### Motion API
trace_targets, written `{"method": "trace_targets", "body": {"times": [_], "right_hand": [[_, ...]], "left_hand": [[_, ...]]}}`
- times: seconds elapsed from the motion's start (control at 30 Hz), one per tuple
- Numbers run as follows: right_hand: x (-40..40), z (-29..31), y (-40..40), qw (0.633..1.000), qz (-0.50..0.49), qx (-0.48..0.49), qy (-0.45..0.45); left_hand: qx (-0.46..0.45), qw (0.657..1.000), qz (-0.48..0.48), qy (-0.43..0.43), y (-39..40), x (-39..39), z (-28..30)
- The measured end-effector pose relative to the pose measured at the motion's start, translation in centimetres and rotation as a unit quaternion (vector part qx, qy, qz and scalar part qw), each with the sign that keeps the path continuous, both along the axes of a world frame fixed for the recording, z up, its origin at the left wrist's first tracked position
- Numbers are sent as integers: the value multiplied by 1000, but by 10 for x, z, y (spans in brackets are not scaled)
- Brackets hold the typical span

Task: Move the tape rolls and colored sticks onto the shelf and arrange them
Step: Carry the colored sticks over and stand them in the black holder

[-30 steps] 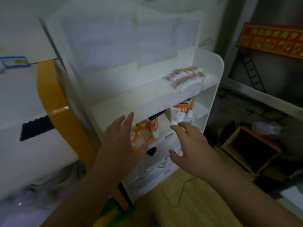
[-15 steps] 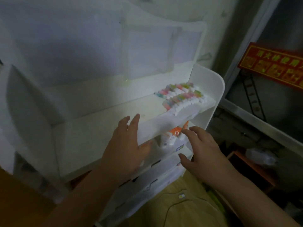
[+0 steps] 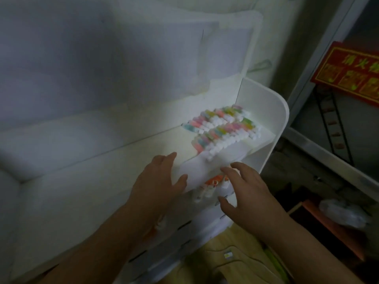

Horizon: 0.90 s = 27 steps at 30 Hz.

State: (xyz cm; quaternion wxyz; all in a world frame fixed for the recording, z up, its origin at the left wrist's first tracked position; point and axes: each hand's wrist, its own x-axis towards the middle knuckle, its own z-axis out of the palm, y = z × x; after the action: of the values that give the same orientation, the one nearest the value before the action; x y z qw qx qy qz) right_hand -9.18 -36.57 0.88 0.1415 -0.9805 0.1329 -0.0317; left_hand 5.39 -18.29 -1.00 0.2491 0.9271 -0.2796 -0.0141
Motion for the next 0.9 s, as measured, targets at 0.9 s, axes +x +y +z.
{"method": "trace_targets", "body": {"times": [0.9], "right_hand": [[101, -37, -150, 981, 183, 46, -37]], "left_hand": [[86, 956, 233, 158, -157, 89, -7]]}}
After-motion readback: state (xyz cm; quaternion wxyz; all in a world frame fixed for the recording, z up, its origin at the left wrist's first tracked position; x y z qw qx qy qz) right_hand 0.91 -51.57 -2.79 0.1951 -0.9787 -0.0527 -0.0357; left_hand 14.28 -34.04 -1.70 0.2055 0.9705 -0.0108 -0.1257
